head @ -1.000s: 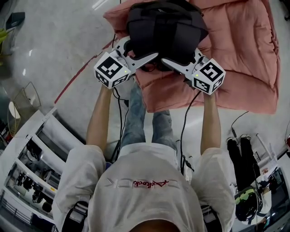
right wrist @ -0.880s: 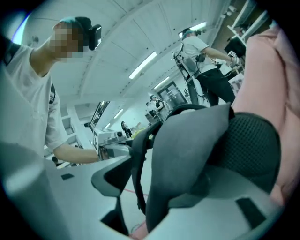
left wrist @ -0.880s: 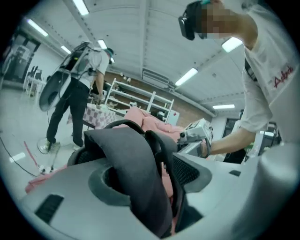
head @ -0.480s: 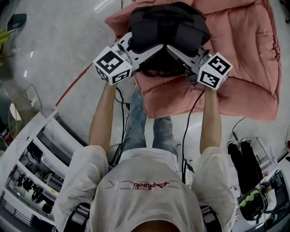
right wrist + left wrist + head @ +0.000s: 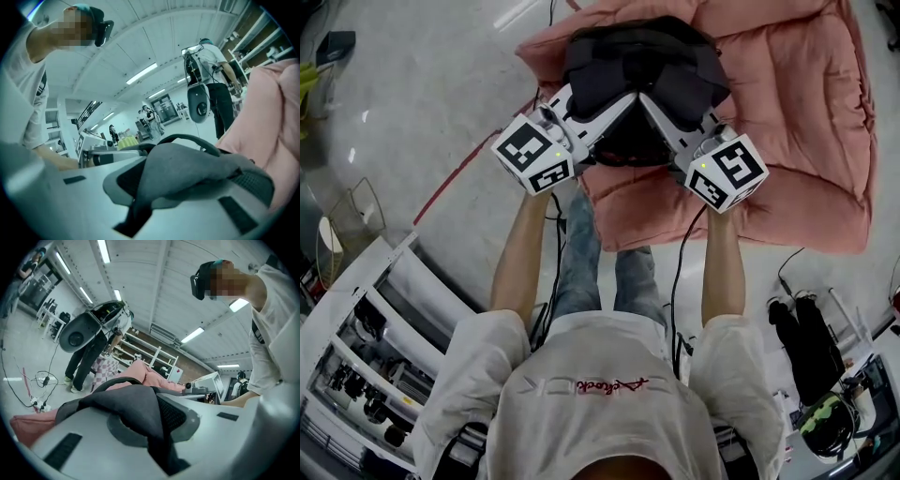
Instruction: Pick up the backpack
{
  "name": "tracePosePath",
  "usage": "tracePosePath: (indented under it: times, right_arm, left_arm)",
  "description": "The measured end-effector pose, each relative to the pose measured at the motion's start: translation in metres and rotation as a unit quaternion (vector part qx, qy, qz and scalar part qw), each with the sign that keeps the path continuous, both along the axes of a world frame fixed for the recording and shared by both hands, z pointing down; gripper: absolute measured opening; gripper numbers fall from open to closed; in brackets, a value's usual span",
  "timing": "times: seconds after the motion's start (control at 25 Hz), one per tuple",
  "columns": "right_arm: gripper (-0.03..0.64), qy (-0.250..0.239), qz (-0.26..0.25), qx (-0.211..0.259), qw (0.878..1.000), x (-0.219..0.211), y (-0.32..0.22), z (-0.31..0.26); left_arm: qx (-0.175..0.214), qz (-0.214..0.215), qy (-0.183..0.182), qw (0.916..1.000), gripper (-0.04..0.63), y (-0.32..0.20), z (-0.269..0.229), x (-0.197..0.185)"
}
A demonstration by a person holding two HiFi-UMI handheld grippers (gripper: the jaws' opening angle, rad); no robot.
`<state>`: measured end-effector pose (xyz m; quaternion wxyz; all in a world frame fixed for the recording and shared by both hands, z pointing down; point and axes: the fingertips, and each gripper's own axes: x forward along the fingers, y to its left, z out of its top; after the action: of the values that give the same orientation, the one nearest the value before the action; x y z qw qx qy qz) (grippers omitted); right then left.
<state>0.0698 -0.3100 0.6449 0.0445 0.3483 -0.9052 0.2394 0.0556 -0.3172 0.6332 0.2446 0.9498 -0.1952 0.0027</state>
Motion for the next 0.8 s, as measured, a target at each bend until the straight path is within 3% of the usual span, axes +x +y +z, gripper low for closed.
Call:
tracePosePath:
  times: [0.2,0.64,0.8]
  right_arm:
    - [0.043,-0.005,0.007,-0.002,1.0,0.002,0.015,-0.005]
    - [0.043,-0.034,0.0,-0.041,0.999,-0.005,0.088,-0.022]
    - [0.043,-0.048,0.012,-0.041,0.998,0.001,0.088,-0.033]
  left_arm:
    - [0.003,0.003,-0.001,1.0,0.049,0.016,-0.004,0.002]
    - [-0.051,-0.018,0.005,0.9985,0.049,0.088,-0.021,-0.007]
    - [-0.048,-0.028,0.002,0.9984,0.049,0.091,-0.031,-0.002]
